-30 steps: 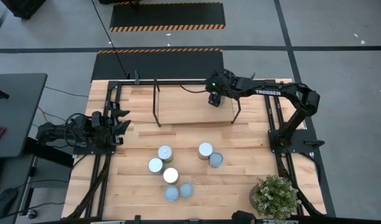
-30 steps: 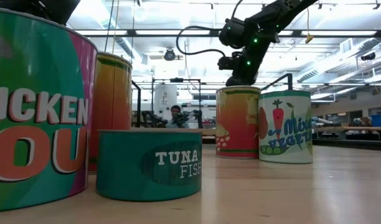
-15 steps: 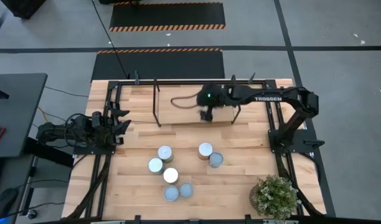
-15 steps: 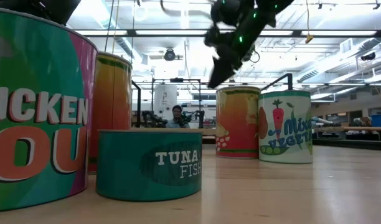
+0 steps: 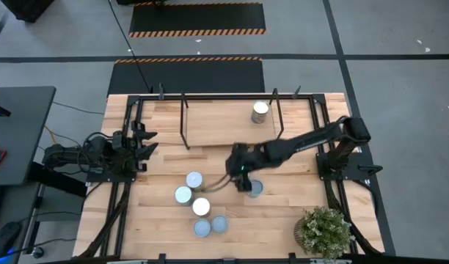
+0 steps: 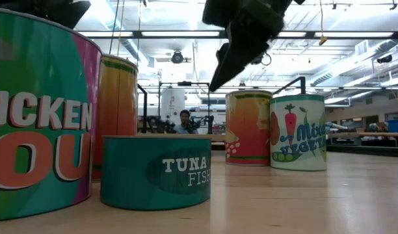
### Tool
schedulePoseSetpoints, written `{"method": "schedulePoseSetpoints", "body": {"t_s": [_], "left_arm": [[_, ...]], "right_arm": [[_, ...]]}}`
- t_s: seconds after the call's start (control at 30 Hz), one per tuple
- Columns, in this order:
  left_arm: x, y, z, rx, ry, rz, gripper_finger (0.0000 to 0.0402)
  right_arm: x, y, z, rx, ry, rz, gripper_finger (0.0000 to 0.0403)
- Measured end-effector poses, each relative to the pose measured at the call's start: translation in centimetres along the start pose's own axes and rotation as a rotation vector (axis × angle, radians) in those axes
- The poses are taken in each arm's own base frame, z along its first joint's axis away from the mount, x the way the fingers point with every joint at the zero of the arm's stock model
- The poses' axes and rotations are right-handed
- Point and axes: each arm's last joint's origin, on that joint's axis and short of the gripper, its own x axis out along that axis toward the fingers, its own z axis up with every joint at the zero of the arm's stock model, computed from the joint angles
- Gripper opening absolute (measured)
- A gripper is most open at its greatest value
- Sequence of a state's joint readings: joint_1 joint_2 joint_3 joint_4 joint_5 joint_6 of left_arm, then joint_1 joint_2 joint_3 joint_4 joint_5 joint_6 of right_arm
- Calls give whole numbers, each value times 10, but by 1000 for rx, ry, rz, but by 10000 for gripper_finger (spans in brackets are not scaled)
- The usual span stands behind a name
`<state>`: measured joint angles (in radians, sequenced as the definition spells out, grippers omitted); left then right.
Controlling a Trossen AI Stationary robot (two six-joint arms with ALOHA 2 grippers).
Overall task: Pick and place cans onto a shelf
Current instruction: Put the canned corn on the shelf
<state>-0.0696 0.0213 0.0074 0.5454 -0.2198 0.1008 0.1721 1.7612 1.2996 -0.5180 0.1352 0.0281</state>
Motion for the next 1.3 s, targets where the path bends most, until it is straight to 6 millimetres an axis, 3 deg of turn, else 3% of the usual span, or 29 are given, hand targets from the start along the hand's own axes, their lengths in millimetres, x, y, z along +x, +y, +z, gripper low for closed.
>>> {"method": "schedulePoseSetpoints", "body": {"t_s": [0.2, 0.47, 0.7, 0.97, 1.3], "left_arm": [[0, -1, -2, -51, 16, -42, 185], [0, -2, -3, -65, 26, -69, 185], [0, -2, -3, -63, 27, -69, 185], [0, -2, -2, -67, 14, -68, 185], [0, -2, -2, -68, 15, -68, 185]], "right_arm": [[18, 20, 15, -29, 134, 11, 398], [29, 21, 27, -179, 396, -69, 399], [32, 19, 22, -261, 497, -28, 398], [31, -3, 16, -216, 582, -28, 394], [34, -29, 14, 12, 599, -10, 342]]}}
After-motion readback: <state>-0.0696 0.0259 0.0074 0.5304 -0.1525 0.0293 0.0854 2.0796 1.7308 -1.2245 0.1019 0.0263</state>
